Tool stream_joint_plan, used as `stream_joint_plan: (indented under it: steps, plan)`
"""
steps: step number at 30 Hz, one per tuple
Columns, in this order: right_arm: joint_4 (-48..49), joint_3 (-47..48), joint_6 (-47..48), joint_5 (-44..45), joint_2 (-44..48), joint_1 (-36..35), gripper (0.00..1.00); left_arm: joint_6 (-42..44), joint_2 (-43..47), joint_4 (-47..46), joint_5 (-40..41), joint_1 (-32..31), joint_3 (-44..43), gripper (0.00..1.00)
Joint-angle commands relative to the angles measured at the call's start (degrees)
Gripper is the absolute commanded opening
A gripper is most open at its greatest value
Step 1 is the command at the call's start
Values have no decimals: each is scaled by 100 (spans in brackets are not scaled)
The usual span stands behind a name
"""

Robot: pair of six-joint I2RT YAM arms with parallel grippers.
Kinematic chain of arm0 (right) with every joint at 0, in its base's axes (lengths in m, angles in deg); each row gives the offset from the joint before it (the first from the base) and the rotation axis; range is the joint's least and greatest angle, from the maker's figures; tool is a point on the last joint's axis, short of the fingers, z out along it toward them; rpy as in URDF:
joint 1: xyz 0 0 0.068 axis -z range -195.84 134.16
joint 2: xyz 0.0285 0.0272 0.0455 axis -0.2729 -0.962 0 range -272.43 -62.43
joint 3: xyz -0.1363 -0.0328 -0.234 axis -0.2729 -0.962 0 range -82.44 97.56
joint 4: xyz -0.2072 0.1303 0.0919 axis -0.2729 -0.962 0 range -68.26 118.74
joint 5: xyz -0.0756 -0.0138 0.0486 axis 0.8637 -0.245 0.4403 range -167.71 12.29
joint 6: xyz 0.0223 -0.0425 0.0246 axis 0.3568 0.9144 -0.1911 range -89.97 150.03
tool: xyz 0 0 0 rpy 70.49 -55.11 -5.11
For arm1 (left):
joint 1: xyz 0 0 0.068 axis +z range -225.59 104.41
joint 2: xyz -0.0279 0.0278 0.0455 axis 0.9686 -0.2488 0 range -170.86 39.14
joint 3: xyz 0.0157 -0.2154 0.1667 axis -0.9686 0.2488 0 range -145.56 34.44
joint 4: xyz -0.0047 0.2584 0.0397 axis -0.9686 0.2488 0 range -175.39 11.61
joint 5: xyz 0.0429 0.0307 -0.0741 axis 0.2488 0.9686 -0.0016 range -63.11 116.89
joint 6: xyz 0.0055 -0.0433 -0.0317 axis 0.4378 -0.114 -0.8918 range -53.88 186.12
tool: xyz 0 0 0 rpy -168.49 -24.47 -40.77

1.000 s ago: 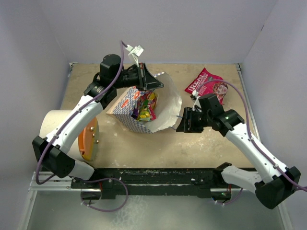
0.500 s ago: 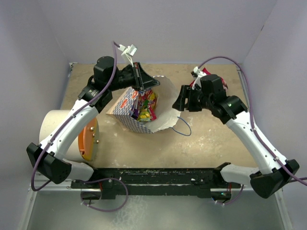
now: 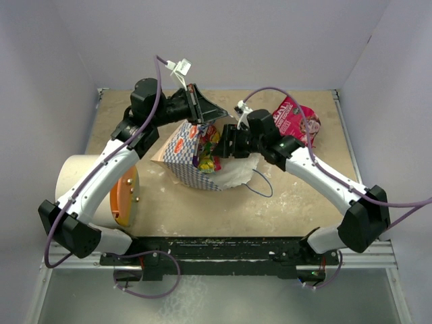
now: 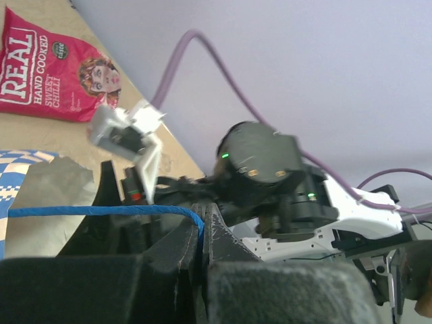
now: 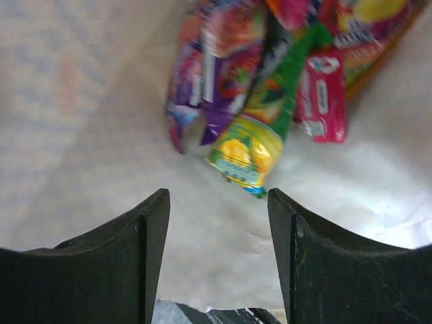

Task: Take the snacks out of the paper bag

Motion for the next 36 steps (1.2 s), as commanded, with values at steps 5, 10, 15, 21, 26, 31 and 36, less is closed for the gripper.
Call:
stream_joint_plan:
  steps: [5,10,15,21,26,31,36]
  plan:
    - [825,-1138,-581,825,479,54,63,-301,133,-882,-486,-239,-87,0]
    - [1538,-1669,-912,1029,709,51,63,-241,147,-876,-319,-363,-32,0]
    - [2349,-1709,-899,1248,426,51,64,-203,136,-880,-149,-418,-53,0]
    - [2666,-1854,-1640,1127,-150,2,64,-148,156,-743,27,-500,-121,0]
    - [3249,-2085,-1941,873,-465,-119,64,-86,228,-541,129,-530,-133,0]
    - [3427,-2146,-2251,962,-724,-419,66,-63,203,-488,192,-554,-123,0]
    - [3679,-2298,-2423,1232,-985,-722,67,-44,162,-480,218,-572,-155,0]
